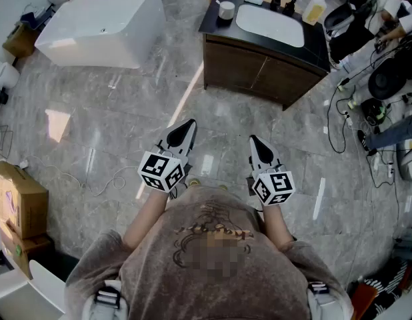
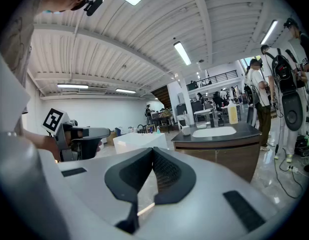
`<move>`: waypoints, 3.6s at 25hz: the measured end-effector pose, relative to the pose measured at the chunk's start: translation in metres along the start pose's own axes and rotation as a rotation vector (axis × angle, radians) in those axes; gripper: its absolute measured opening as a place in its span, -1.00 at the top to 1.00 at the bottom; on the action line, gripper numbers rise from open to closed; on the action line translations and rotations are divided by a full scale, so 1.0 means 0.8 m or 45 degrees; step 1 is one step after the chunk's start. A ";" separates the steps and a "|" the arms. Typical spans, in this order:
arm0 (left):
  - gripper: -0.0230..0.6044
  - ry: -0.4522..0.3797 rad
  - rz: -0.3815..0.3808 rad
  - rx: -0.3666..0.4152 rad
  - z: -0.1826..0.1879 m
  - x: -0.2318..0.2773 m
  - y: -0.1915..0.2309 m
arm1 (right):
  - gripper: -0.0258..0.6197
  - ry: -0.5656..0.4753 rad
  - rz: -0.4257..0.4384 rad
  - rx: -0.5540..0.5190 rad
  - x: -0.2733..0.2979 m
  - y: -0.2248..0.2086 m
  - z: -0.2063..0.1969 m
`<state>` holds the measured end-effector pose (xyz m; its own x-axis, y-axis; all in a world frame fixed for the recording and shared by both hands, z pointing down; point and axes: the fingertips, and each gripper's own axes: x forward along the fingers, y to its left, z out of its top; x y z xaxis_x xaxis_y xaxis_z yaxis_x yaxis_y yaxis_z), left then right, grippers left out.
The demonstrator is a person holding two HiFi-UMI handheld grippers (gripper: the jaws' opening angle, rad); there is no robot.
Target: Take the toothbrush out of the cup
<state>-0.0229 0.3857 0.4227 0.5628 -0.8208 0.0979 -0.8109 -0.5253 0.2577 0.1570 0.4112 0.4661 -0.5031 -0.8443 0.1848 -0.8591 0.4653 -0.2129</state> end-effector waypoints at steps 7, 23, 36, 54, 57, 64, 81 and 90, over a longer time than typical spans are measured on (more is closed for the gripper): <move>0.86 -0.006 0.011 0.017 0.007 -0.023 0.010 | 0.91 -0.007 -0.008 -0.001 -0.001 0.024 -0.001; 0.86 0.030 -0.052 0.067 0.008 -0.048 0.053 | 0.91 -0.005 -0.063 0.027 0.024 0.076 -0.024; 0.86 0.011 -0.071 0.059 0.012 0.022 0.073 | 0.91 -0.006 -0.073 0.017 0.076 0.026 -0.009; 0.86 0.031 -0.057 0.085 0.059 0.199 0.155 | 0.91 -0.005 0.016 0.025 0.266 -0.078 0.060; 0.86 0.027 -0.036 0.094 0.069 0.232 0.169 | 0.91 -0.001 0.030 0.026 0.292 -0.103 0.071; 0.86 0.006 0.011 0.102 0.084 0.293 0.190 | 0.91 -0.004 0.078 0.012 0.346 -0.148 0.097; 0.86 -0.010 0.056 0.105 0.111 0.368 0.280 | 0.91 0.026 0.094 -0.006 0.452 -0.186 0.116; 0.86 0.023 0.006 0.096 0.130 0.444 0.339 | 0.91 0.030 0.005 0.020 0.517 -0.229 0.133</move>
<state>-0.0596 -0.0720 0.4275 0.5614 -0.8194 0.1162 -0.8228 -0.5377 0.1840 0.1162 -0.0513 0.4792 -0.5083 -0.8361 0.2062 -0.8559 0.4641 -0.2283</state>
